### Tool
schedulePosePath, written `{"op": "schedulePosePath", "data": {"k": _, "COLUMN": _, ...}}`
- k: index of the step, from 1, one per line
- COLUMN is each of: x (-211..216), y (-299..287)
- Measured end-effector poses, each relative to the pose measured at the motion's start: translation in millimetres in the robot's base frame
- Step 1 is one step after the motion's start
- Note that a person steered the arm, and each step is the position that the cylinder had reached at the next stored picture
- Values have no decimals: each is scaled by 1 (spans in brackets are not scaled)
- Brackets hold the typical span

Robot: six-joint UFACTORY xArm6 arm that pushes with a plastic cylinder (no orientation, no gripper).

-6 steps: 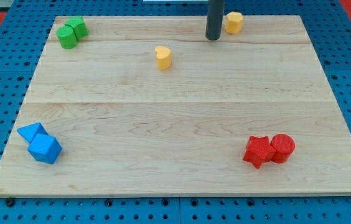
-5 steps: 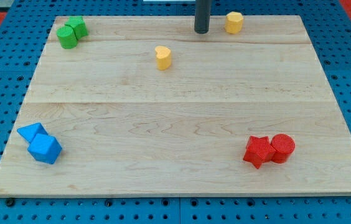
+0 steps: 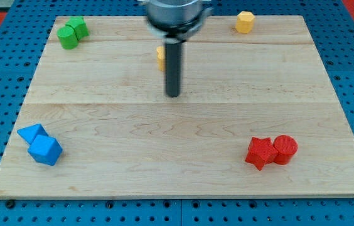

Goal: Move the yellow heart into the yellow hexagon

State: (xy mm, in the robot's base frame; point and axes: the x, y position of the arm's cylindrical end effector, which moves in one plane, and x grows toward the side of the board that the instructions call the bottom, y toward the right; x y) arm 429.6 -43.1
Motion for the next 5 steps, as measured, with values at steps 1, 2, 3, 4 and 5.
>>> {"op": "schedulePosePath", "data": {"k": 1, "x": -32, "y": -47}}
{"op": "schedulePosePath", "data": {"k": 2, "x": -73, "y": -28}}
{"op": "schedulePosePath", "data": {"k": 3, "x": -121, "y": 3}}
{"op": "schedulePosePath", "data": {"k": 4, "x": -150, "y": 36}}
{"op": "schedulePosePath", "data": {"k": 5, "x": -162, "y": 66}}
